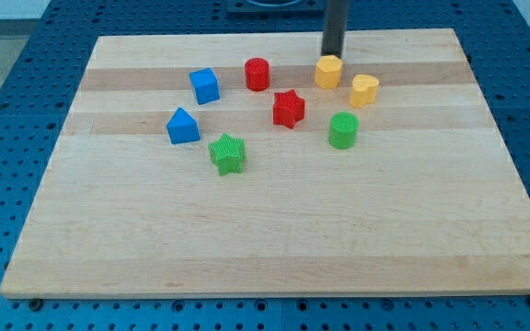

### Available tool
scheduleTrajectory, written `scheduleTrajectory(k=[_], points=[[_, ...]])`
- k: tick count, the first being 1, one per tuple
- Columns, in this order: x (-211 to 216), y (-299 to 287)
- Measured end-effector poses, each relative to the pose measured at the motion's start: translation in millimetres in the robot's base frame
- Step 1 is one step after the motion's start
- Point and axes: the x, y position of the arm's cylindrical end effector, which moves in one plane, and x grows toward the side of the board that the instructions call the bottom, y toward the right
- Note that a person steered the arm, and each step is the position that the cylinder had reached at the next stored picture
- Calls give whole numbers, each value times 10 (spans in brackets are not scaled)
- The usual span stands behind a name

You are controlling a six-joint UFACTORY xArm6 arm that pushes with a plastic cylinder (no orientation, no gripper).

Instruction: Move the blue cube slightly downwards

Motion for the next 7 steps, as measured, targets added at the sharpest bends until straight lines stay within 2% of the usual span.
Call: scheduleTrajectory(k=[1,2,4,5,6,7], points=[[-162,-586],[-162,-631],[-30,-1582],[0,-1606],[355,-1877],[416,-1906]])
